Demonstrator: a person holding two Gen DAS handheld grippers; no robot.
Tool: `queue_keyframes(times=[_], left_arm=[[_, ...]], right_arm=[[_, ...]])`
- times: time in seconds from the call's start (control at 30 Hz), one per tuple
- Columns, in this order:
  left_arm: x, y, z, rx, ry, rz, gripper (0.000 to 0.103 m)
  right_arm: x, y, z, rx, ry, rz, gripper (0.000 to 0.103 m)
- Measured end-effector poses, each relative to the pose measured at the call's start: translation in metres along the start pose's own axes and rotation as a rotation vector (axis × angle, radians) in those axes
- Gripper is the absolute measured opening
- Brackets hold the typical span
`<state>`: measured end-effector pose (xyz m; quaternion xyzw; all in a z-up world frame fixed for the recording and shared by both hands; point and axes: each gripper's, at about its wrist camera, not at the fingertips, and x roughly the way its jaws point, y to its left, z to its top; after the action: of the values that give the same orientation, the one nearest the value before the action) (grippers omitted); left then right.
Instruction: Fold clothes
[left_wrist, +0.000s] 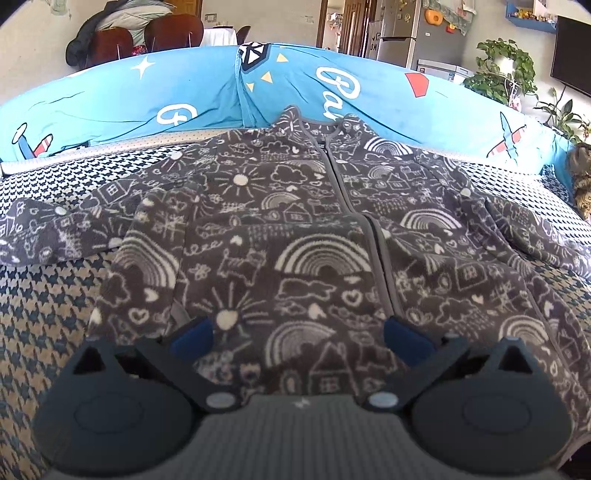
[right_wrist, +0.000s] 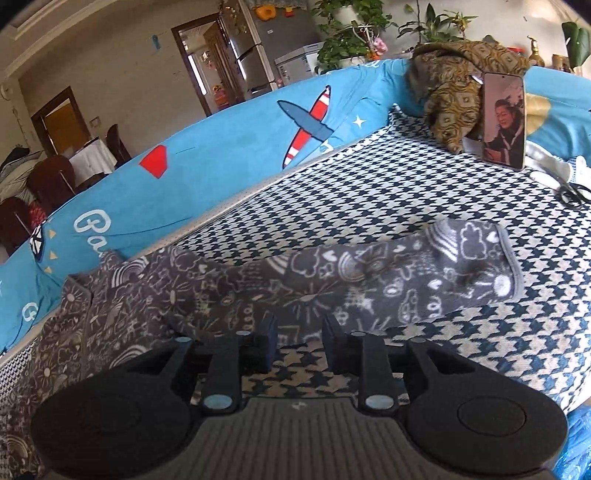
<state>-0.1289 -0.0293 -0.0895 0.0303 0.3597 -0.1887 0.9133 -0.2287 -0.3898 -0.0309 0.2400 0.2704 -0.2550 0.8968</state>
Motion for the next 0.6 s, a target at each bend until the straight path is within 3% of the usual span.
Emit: queue_keyframes(times=[0.13,0.37,0.6], left_arm=[[-0.004,0.006,0.0,-0.011,-0.007,0.017,0.103],[-0.015,0.03,0.006,-0.09,-0.036,0.063,0.103],[-0.028,0.086,0.014,-0.286,-0.061,0.152,0.103]], right_arm=[[0.005,0.024,-0.009,-0.046,0.028,0.072,0.039],[0.01,0.064,-0.029,-0.126,0.079,0.168,0.043],[0.014,0.098,-0.051,-0.209,0.13,0.231,0.044]])
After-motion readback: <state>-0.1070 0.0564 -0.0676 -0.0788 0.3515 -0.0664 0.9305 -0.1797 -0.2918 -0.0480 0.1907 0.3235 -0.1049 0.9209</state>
